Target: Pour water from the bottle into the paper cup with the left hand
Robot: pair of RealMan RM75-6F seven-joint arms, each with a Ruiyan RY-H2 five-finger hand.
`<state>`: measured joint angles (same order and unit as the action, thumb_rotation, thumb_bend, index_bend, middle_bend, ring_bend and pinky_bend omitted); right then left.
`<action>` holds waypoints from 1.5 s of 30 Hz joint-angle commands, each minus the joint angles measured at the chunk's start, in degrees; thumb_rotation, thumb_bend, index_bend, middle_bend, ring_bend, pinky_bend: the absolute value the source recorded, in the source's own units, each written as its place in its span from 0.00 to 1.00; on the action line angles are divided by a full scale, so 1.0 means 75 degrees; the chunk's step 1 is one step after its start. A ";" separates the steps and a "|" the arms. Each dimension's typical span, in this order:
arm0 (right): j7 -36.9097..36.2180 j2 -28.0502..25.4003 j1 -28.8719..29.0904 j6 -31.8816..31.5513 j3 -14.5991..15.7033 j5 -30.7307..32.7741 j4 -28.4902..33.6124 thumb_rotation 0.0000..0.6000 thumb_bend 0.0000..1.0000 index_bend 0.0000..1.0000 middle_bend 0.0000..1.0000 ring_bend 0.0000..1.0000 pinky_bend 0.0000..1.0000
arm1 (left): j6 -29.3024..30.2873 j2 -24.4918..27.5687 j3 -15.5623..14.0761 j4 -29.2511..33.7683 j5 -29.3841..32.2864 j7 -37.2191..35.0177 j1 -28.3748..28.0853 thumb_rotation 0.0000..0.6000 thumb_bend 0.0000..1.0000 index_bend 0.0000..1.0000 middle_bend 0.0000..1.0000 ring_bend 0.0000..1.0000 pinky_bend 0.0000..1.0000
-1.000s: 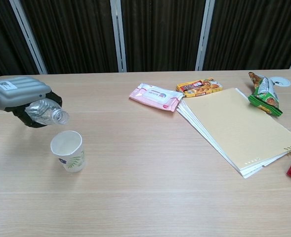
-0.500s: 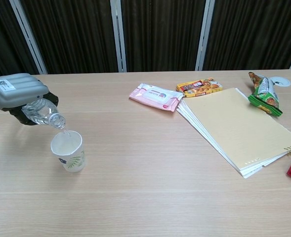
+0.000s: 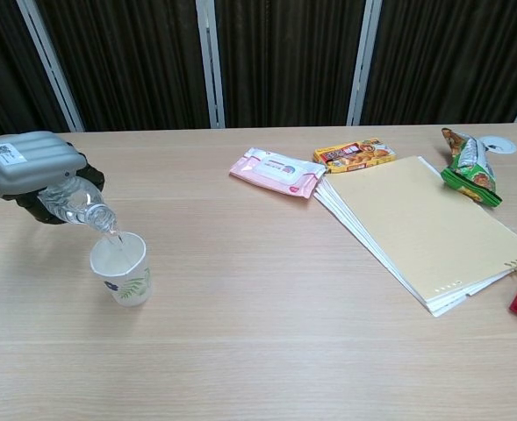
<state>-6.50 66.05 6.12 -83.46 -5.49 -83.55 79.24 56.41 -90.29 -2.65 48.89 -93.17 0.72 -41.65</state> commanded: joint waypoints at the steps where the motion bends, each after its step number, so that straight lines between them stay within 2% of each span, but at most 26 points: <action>1: -0.0003 0.0003 -0.0002 0.0005 -0.0001 0.0003 -0.0003 1.00 0.00 0.00 0.00 0.00 0.00 | 0.0167 -0.0007 -0.0008 -0.0114 0.0005 -0.0705 0.0049 1.00 0.79 0.66 0.55 0.42 0.41; 8: 0.0045 0.0020 0.0004 0.0016 0.0000 -0.0002 0.0000 1.00 0.00 0.00 0.00 0.00 0.00 | 0.0340 0.0060 -0.0108 -0.0250 -0.0098 -0.1703 0.0068 1.00 0.79 0.66 0.55 0.42 0.40; 14: 0.0085 0.0036 0.0017 0.0054 0.0005 0.0000 0.0004 1.00 0.00 0.00 0.00 0.00 0.00 | 0.0361 0.0218 0.0042 -0.0053 0.0159 -0.2913 0.0120 1.00 0.79 0.66 0.55 0.42 0.41; 18: 0.0094 0.0044 0.0022 0.0064 0.0008 -0.0006 0.0005 1.00 0.00 0.00 0.00 0.00 0.00 | 0.0214 0.0354 0.0376 0.0366 0.0622 -0.4103 0.0141 1.00 0.78 0.66 0.55 0.42 0.41; 24: 0.0119 0.0063 0.0042 0.0109 0.0007 0.0003 -0.0011 1.00 0.00 0.00 0.00 0.00 0.00 | -0.0041 0.0336 0.1213 0.1029 0.1550 -0.6215 0.0128 1.00 0.76 0.66 0.55 0.42 0.40; 27: 0.0142 0.0083 0.0060 0.0150 0.0019 -0.0004 -0.0031 1.00 0.00 0.00 0.00 0.00 0.00 | -0.0365 0.0036 0.1742 0.1310 0.2235 -0.7194 0.0113 1.00 0.76 0.67 0.55 0.42 0.41; 31: 0.0153 0.0107 0.0071 0.0191 0.0027 0.0009 -0.0070 1.00 0.00 0.00 0.00 0.00 0.00 | -0.0739 -0.0369 0.2044 0.1207 0.2704 -0.7436 0.0048 1.00 0.76 0.67 0.55 0.42 0.41; 38: 0.0135 0.0145 0.0071 0.0195 0.0025 0.0018 -0.0161 1.00 0.00 0.00 0.00 0.00 0.00 | -0.1097 -0.0960 0.2310 0.0988 0.3043 -0.7781 -0.0001 1.00 0.76 0.68 0.55 0.42 0.41; 45: 0.0122 0.0159 0.0069 0.0221 0.0016 0.0059 -0.0215 1.00 0.00 0.00 0.00 0.00 0.00 | -0.0919 -0.1533 0.2465 0.0447 0.3096 -0.7732 -0.0003 1.00 0.76 0.68 0.56 0.42 0.41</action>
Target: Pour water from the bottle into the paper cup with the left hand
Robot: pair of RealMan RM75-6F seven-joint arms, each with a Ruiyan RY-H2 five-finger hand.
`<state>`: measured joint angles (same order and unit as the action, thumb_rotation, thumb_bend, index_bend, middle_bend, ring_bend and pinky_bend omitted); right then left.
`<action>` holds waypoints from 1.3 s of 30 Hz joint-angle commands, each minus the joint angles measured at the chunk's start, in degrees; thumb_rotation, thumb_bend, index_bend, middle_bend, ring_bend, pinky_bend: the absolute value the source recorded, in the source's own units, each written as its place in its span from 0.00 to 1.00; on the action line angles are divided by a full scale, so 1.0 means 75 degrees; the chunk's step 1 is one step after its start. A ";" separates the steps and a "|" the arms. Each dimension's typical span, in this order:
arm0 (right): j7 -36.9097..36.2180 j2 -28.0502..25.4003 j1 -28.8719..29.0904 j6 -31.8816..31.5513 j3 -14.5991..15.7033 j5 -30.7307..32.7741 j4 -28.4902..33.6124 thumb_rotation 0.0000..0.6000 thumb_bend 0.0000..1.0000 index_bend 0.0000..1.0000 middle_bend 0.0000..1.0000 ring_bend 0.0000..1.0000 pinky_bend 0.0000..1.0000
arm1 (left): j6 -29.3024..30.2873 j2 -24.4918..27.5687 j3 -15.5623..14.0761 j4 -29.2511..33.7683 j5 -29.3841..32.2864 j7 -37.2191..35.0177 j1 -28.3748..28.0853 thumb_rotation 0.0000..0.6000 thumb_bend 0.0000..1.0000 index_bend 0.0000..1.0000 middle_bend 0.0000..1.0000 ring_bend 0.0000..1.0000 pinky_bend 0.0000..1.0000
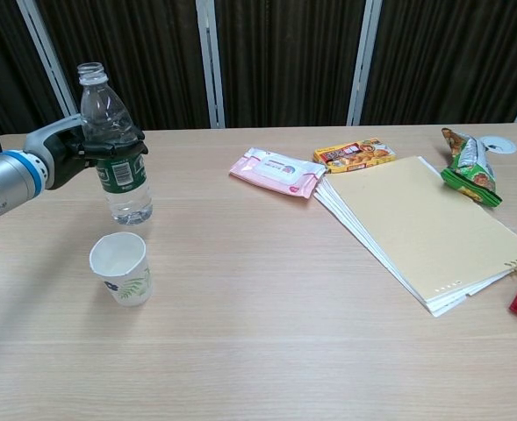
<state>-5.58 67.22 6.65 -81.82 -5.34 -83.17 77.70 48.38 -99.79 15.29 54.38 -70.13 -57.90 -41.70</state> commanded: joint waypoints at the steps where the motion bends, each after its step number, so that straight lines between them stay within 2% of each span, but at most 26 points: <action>1: 0.0003 0.0006 -0.0002 0.0008 -0.0004 0.0014 -0.0022 1.00 0.00 0.00 0.00 0.00 0.00 | 0.0184 -0.0361 0.0086 -0.0392 0.0017 0.0090 0.0005 1.00 0.76 0.68 0.56 0.42 0.41; 9: 0.0013 0.0025 -0.0002 0.0036 0.0005 0.0026 -0.0050 1.00 0.00 0.00 0.00 0.00 0.00 | 0.0195 -0.0704 0.0045 -0.0995 -0.0182 -0.0059 0.0031 1.00 0.74 0.67 0.56 0.42 0.41; 18: 0.0069 0.0053 0.0012 0.0062 0.0027 0.0001 -0.0060 1.00 0.00 0.00 0.00 0.00 0.00 | 0.0082 -0.0958 0.0006 -0.1476 -0.0304 -0.0497 0.0160 1.00 0.66 0.64 0.54 0.41 0.40; 21: 0.0069 0.0054 0.0014 0.0073 0.0023 0.0013 -0.0049 1.00 0.00 0.00 0.00 0.00 0.00 | 0.0050 -0.0977 -0.0078 -0.1590 -0.0423 -0.0616 0.0190 1.00 0.57 0.62 0.51 0.38 0.40; 23: 0.0078 0.0056 0.0014 0.0078 0.0023 0.0020 -0.0052 1.00 0.00 0.00 0.00 0.00 0.00 | 0.0087 -0.1014 -0.0093 -0.1673 -0.0471 -0.0677 0.0207 1.00 0.44 0.58 0.48 0.37 0.39; 24: 0.0084 0.0058 0.0014 0.0083 0.0025 0.0021 -0.0057 1.00 0.00 0.00 0.00 0.00 0.00 | 0.0128 -0.1055 -0.0108 -0.1754 -0.0507 -0.0704 0.0223 0.99 0.35 0.55 0.46 0.36 0.38; 25: 0.0090 0.0060 0.0016 0.0084 0.0027 0.0018 -0.0060 1.00 0.00 0.00 0.00 0.00 0.00 | 0.0172 -0.1089 -0.0121 -0.1816 -0.0537 -0.0720 0.0237 0.96 0.25 0.51 0.43 0.35 0.37; 28: 0.0118 0.0073 0.0014 0.0073 0.0026 0.0016 -0.0090 1.00 0.00 0.00 0.00 0.00 0.00 | 0.0486 -0.1281 -0.0116 -0.2068 -0.0604 -0.0725 0.0309 0.82 0.10 0.39 0.32 0.30 0.29; 33: 0.0092 0.0061 0.0008 0.0065 0.0023 0.0018 -0.0078 1.00 0.00 0.00 0.00 0.00 0.00 | 0.0823 -0.1539 -0.0217 -0.2397 -0.0817 -0.0993 0.0385 0.75 0.07 0.27 0.20 0.21 0.23; 39: 0.0091 0.0049 -0.0003 0.0055 0.0028 0.0014 -0.0048 1.00 0.00 0.00 0.00 0.00 0.00 | 0.0996 -0.1416 -0.0329 -0.2279 -0.1007 -0.1094 0.0461 0.74 0.07 0.24 0.15 0.12 0.16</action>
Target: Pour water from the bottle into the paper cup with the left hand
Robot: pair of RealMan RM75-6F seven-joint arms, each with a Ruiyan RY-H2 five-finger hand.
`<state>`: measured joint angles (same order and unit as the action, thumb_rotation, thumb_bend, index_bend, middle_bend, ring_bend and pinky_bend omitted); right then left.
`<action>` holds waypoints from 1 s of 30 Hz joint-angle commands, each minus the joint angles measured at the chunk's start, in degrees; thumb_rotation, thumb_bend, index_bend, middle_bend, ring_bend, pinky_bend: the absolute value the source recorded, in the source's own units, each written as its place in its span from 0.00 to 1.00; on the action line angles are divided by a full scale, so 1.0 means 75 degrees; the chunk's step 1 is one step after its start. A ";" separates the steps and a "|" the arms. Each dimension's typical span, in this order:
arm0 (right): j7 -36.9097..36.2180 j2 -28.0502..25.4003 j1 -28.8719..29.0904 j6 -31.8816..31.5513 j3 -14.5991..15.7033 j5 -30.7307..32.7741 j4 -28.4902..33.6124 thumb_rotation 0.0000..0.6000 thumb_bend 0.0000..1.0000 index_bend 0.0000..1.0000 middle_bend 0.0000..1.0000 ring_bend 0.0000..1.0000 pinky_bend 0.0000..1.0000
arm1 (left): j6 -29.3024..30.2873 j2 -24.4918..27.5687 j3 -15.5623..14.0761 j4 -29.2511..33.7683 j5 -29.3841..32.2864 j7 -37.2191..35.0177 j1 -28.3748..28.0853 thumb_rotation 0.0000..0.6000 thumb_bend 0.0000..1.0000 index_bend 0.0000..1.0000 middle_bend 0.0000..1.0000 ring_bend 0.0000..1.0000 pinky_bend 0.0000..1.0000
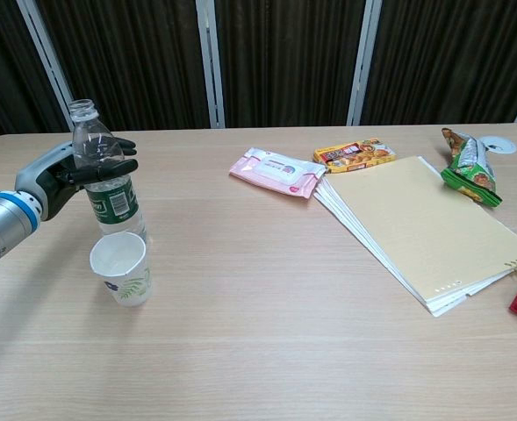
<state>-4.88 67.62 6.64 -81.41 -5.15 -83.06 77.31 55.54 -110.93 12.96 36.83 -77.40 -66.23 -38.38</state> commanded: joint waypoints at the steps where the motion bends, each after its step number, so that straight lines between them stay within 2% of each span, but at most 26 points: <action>1: -0.0008 -0.0007 -0.0006 -0.0004 0.0003 -0.0001 0.0008 1.00 0.00 0.00 0.00 0.00 0.00 | 0.0066 0.0102 -0.0016 0.0097 -0.0042 0.0035 0.0031 0.74 0.07 0.23 0.14 0.12 0.16; 8: -0.0056 -0.0052 -0.0027 -0.0063 -0.0002 -0.0031 0.0076 1.00 0.00 0.00 0.00 0.00 0.00 | 0.0164 0.0416 -0.0026 0.0509 -0.0072 0.0124 0.0142 0.74 0.07 0.21 0.12 0.10 0.14; 12: -0.0072 -0.0065 -0.0031 -0.0068 0.0004 -0.0044 0.0100 1.00 0.00 0.00 0.00 0.00 0.00 | 0.0145 0.0688 -0.0147 0.0797 -0.0179 0.0236 0.0204 0.70 0.07 0.08 0.02 0.01 0.07; 15: -0.0092 -0.0080 -0.0031 -0.0077 0.0007 -0.0061 0.0116 1.00 0.00 0.00 0.00 0.00 0.00 | -0.0062 0.1132 -0.0430 0.1143 -0.0411 0.0378 0.0222 0.69 0.06 0.03 0.00 0.00 0.04; 20: -0.0127 -0.0125 -0.0046 -0.0147 -0.0001 -0.0103 0.0163 1.00 0.00 0.00 0.00 0.00 0.00 | -0.0280 0.2004 -0.0738 0.1941 -0.0663 0.0651 0.0265 0.69 0.06 0.00 0.00 0.00 0.02; 30: -0.0194 -0.0268 -0.0115 -0.0374 0.0044 -0.0304 0.0367 1.00 0.00 0.00 0.00 0.00 0.00 | 0.0433 0.3663 -0.1303 0.3452 -0.1274 0.2168 0.0667 0.68 0.05 0.00 0.00 0.00 0.00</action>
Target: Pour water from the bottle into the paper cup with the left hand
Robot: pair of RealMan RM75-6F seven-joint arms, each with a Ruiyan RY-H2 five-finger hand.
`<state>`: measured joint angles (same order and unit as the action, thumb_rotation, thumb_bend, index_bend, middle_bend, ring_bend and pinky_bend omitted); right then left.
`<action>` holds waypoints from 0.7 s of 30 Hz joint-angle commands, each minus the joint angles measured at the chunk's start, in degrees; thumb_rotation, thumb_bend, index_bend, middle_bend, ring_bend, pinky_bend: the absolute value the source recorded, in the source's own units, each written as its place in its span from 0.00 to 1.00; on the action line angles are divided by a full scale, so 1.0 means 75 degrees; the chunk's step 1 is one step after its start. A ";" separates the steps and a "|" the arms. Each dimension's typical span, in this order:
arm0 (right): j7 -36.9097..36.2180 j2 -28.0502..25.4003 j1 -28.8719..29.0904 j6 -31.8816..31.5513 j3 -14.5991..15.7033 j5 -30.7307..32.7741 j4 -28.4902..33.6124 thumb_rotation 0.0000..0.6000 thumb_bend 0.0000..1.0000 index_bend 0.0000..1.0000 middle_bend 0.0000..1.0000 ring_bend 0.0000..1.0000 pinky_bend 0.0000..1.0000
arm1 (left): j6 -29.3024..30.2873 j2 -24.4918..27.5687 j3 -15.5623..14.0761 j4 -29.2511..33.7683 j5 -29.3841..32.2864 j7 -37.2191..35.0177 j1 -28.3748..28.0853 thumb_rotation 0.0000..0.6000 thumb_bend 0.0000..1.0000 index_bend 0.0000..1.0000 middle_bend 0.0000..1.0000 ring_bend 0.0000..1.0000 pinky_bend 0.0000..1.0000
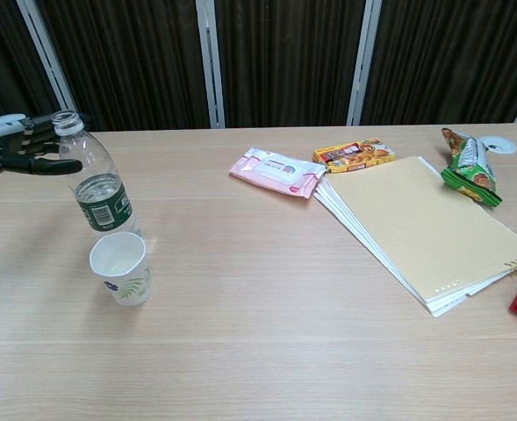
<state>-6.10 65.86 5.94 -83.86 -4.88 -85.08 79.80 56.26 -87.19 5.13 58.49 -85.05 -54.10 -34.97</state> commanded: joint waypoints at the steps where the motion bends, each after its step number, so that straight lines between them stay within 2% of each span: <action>1: -0.0058 -0.0058 -0.0038 -0.0090 0.0013 -0.0063 0.0067 1.00 0.00 0.00 0.00 0.00 0.00 | 0.0423 0.0633 -0.0302 0.0742 -0.0273 0.0621 0.0281 0.67 0.05 0.00 0.00 0.00 0.00; 4: -0.0155 -0.0165 -0.0094 -0.0273 0.0035 -0.0206 0.0224 1.00 0.00 0.00 0.00 0.00 0.00 | 0.0705 0.1183 -0.0614 0.1184 -0.0516 0.1016 0.0532 0.68 0.05 0.00 0.00 0.00 0.00; 7: -0.0190 -0.0227 -0.0113 -0.0341 0.0051 -0.0280 0.0314 1.00 0.00 0.00 0.00 0.00 0.00 | 0.0957 0.1490 -0.0752 0.1336 -0.0628 0.1539 0.0703 0.68 0.02 0.00 0.00 0.00 0.00; 10: -0.0224 -0.0280 -0.0131 -0.0407 0.0061 -0.0342 0.0385 1.00 0.00 0.00 0.00 0.00 0.00 | 0.1408 0.1675 -0.0736 0.1438 -0.0547 0.2193 0.0991 0.67 0.00 0.00 0.00 0.00 0.00; 13: -0.0254 -0.0350 -0.0162 -0.0505 0.0066 -0.0409 0.0472 1.00 0.00 0.00 0.00 0.00 0.00 | 0.2357 0.1818 -0.0524 0.1673 -0.0262 0.3422 0.1526 0.68 0.00 0.00 0.00 0.00 0.00; 16: -0.0227 -0.0417 -0.0202 -0.0613 0.0063 -0.0456 0.0555 1.00 0.00 0.00 0.00 0.00 0.00 | 0.3230 0.2020 -0.0398 0.2267 -0.0073 0.4600 0.2041 0.79 0.00 0.00 0.00 0.00 0.00; 17: -0.0189 -0.0444 -0.0218 -0.0660 0.0059 -0.0473 0.0589 1.00 0.00 0.00 0.00 0.00 0.00 | 0.3504 0.2146 -0.0391 0.2608 -0.0035 0.5019 0.2225 0.85 0.00 0.00 0.00 0.00 0.00; 19: -0.0148 -0.0480 -0.0240 -0.0718 0.0052 -0.0490 0.0639 1.00 0.00 0.00 0.00 0.00 0.00 | 0.3781 0.2312 -0.0405 0.3085 0.0024 0.5581 0.2442 0.96 0.00 0.00 0.00 0.00 0.00; 21: -0.0117 -0.0518 -0.0258 -0.0780 0.0040 -0.0512 0.0688 1.00 0.00 0.00 0.00 0.00 0.00 | 0.4010 0.2500 -0.0442 0.3595 0.0085 0.6190 0.2648 1.00 0.00 0.00 0.00 0.00 0.00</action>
<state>-7.06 62.06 4.07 -89.63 -4.54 -88.86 84.87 80.93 -71.56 1.53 78.51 -86.01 -15.57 -19.49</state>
